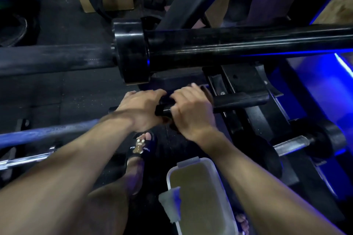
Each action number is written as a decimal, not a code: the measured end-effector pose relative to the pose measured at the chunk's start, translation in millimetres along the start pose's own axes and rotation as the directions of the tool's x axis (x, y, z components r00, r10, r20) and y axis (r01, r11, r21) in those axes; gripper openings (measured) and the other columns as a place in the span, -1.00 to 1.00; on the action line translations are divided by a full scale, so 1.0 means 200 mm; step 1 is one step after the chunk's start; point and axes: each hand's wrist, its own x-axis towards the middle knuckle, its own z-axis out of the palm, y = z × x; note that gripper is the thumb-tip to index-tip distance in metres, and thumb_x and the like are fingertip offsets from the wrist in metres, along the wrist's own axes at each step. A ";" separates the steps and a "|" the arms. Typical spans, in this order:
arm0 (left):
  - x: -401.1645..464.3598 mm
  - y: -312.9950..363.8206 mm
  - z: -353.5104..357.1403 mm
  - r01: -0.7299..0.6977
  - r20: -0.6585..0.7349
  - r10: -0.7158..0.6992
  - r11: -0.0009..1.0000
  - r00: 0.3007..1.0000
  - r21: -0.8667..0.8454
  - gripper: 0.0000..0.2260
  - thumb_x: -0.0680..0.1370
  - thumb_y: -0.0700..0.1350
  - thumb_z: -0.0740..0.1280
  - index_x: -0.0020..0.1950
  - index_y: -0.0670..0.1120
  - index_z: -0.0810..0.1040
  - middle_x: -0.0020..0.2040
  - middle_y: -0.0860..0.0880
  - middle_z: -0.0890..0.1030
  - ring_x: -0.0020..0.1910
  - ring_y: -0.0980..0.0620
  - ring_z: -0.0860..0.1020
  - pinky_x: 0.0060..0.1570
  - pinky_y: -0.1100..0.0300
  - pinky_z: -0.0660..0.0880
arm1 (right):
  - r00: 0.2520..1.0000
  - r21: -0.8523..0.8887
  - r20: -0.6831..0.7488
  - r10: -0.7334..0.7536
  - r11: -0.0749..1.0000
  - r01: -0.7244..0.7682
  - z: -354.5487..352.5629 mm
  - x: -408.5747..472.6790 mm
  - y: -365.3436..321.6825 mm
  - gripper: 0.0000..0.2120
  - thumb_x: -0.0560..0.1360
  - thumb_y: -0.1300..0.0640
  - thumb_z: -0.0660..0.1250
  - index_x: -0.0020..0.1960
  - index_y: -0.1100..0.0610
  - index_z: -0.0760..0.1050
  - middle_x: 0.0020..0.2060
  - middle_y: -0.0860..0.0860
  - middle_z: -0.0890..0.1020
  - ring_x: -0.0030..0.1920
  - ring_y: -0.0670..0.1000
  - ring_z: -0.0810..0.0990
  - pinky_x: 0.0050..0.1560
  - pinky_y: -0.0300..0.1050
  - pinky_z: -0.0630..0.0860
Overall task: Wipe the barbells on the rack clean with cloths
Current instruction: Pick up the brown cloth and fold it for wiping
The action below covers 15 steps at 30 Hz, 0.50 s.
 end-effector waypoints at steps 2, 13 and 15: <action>0.00 0.00 0.01 -0.011 -0.017 0.012 1.000 1.000 0.026 -0.47 0.42 0.32 0.43 0.33 0.21 0.40 0.06 0.13 0.51 0.15 -0.02 0.52 0.12 0.05 0.31 | 0.994 0.015 0.001 -0.107 0.994 0.107 -0.02 -0.01 0.03 -0.58 0.51 0.08 0.08 0.12 0.18 0.65 0.07 0.09 0.70 0.11 0.12 0.64 0.43 0.09 0.40; 0.03 -0.01 0.01 -0.045 -0.008 0.045 0.998 0.999 0.035 -0.46 0.43 0.30 0.46 0.36 0.21 0.43 0.07 0.20 0.42 0.16 0.08 0.47 0.35 0.06 0.23 | 0.956 -0.351 0.085 0.282 0.906 -0.237 -0.11 -0.07 0.44 -0.36 0.49 0.02 -0.07 0.46 0.19 0.45 0.53 0.12 0.36 0.55 0.18 0.25 0.54 0.24 0.14; 0.05 0.01 0.02 -0.058 -0.006 0.058 0.997 0.998 0.046 -0.48 0.43 0.30 0.44 0.34 0.23 0.42 0.09 0.19 0.43 0.16 0.07 0.47 0.38 0.05 0.22 | 0.985 -0.270 0.150 0.081 0.962 -0.038 -0.08 -0.10 0.29 -0.38 0.50 0.06 -0.02 0.47 0.21 0.43 0.51 0.15 0.39 0.53 0.18 0.32 0.56 0.21 0.17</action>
